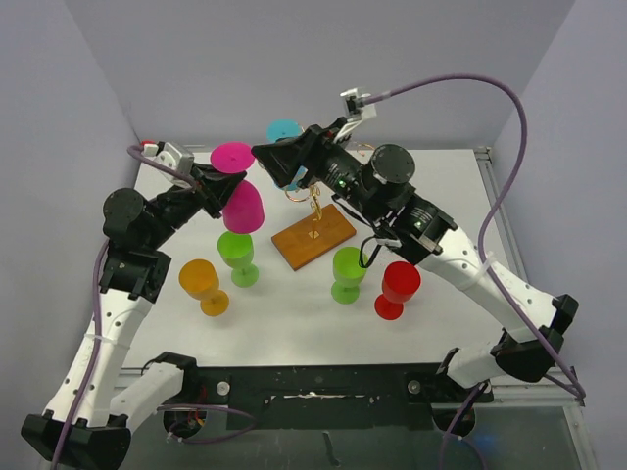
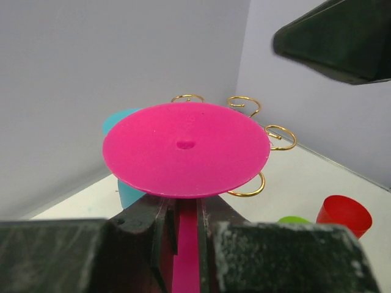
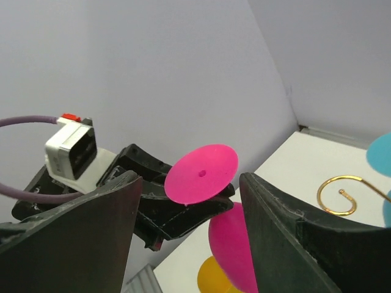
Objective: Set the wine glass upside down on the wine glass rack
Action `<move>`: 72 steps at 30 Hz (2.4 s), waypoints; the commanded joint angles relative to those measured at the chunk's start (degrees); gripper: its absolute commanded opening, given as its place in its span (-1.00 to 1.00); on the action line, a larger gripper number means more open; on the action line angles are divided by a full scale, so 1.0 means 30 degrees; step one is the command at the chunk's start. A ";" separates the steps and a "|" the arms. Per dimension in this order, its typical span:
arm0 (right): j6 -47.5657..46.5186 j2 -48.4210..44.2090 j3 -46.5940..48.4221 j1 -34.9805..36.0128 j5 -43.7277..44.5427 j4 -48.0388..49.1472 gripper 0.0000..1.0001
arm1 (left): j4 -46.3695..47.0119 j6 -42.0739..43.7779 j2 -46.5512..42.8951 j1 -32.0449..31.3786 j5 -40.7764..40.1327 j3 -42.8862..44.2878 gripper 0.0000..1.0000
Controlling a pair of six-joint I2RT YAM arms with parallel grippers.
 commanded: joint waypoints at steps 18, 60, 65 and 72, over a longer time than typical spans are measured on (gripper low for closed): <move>0.5409 0.2195 0.0788 -0.0398 -0.2988 -0.1234 -0.24 | 0.4259 0.4141 -0.1902 -0.0112 0.1084 -0.2143 -1.00; 0.9359 0.0830 -0.0339 -0.2987 -0.9267 0.6207 -1.00 | 0.5621 0.4456 -0.5522 -0.0226 -0.3325 -0.3524 0.19; 0.8022 -0.0377 -0.0626 -0.4299 -0.8229 0.5416 -1.00 | 0.4776 0.3136 -0.5554 -0.0240 -0.4898 -0.3090 0.21; 0.6354 -0.1447 -0.0836 -0.6696 -0.6410 0.4141 -1.00 | 0.4162 0.1830 -0.5459 -0.0203 -0.7224 -0.3744 0.25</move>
